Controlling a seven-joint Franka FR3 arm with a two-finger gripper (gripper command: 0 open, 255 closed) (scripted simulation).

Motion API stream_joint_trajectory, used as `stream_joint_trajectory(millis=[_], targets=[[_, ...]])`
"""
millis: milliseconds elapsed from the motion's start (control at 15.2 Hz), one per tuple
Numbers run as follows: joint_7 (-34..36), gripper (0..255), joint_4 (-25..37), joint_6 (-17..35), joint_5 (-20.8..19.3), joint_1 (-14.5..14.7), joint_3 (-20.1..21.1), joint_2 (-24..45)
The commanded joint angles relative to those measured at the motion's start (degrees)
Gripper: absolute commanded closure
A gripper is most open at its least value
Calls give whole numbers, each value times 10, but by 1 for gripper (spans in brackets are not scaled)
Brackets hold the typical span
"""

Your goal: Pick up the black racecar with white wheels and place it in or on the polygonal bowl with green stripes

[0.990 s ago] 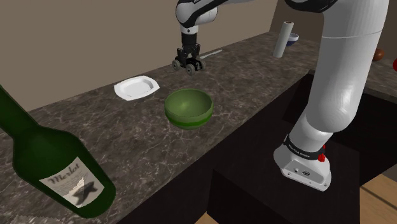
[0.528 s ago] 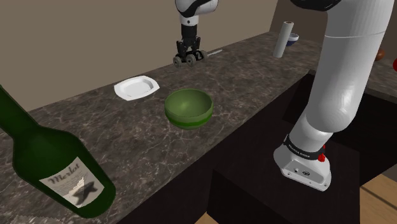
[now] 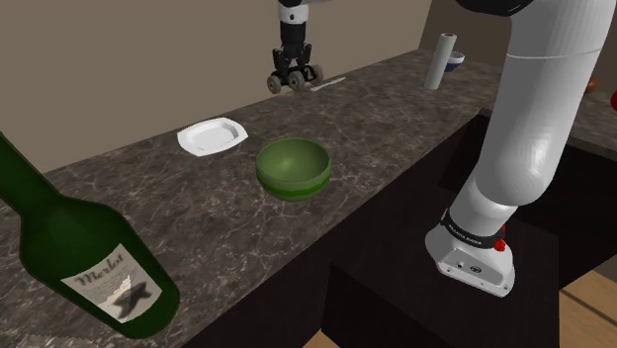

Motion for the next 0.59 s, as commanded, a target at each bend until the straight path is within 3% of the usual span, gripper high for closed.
stream_joint_trajectory(millis=[0,528], targets=[[-1,255,16,-17,0,-1,0,-2],[0,255,78,-79,0,-1,-1,-2]])
